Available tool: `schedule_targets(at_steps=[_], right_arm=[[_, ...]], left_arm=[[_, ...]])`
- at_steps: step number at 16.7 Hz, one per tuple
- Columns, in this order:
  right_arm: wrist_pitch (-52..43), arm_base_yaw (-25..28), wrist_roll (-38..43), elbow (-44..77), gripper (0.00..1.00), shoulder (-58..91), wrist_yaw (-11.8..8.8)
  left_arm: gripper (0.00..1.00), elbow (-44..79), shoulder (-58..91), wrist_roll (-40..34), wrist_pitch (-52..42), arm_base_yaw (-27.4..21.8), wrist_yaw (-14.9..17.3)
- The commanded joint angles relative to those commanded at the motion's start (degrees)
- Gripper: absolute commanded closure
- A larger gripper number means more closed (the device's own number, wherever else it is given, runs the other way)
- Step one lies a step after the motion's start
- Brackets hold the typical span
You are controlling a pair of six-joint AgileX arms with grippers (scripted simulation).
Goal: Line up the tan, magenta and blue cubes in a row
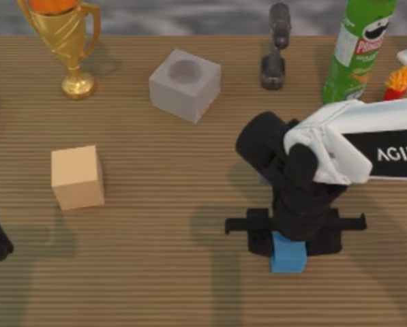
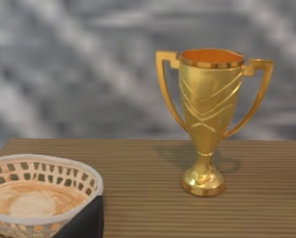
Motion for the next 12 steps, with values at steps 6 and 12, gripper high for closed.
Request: schedule_targets(at_steps=[6,12], right_arm=[[0.0,0.0,0.0,0.0,0.55,0.0,0.0],[0.0,0.0,0.0,0.0,0.1,0.0,0.0]], left_arm=[[0.0,0.0,0.0,0.0,0.0,0.0,0.0],[0.0,0.0,0.0,0.0,0.0,0.0,0.0]])
